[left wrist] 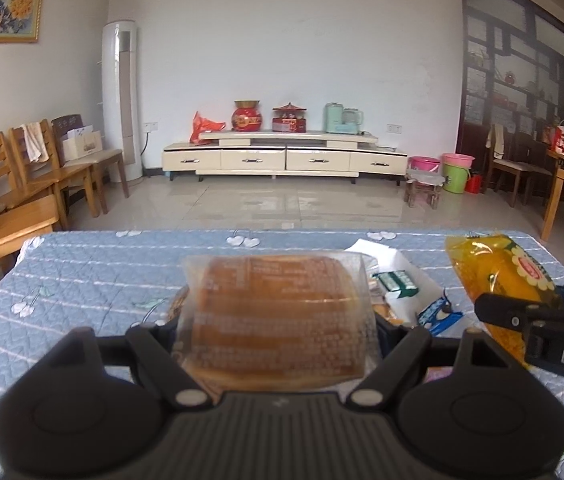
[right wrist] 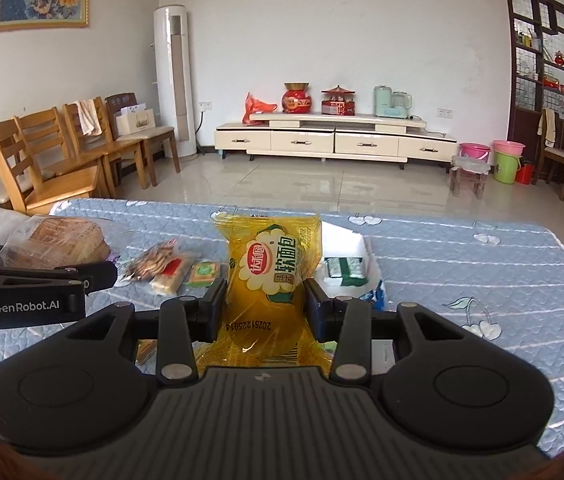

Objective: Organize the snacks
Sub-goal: 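Carry the yellow chip bag with the right tool while the left tool carries the sliced-bread pack toward the box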

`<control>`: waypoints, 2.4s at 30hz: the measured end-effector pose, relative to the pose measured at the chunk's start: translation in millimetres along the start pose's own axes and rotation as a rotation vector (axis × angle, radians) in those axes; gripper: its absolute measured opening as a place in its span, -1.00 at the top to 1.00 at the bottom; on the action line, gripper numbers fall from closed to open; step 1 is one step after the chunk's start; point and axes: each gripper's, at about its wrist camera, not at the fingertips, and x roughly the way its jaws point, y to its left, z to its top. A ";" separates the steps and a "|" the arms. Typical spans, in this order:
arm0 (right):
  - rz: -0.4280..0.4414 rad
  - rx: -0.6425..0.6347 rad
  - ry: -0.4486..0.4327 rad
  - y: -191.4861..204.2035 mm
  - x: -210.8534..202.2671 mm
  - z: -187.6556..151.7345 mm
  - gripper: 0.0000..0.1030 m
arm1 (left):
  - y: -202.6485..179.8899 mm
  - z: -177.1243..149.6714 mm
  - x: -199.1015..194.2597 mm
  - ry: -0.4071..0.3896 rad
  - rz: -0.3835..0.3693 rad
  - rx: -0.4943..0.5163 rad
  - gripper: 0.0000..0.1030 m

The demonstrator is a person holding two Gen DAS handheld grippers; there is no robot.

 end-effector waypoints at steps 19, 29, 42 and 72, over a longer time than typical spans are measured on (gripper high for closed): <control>-0.051 0.016 -0.012 -15.8 5.5 9.1 0.04 | -22.6 18.1 18.6 -0.024 -0.062 0.034 -0.59; -0.082 0.022 -0.027 -24.5 10.5 15.3 0.04 | -41.7 27.1 32.9 -0.030 -0.085 0.052 -0.59; -0.084 0.033 -0.009 -21.2 25.1 19.3 0.04 | -52.9 27.1 55.7 0.009 -0.097 0.060 -0.59; -0.057 0.044 0.098 -6.1 68.2 31.3 0.04 | -72.5 14.0 104.8 0.115 -0.117 0.055 -0.59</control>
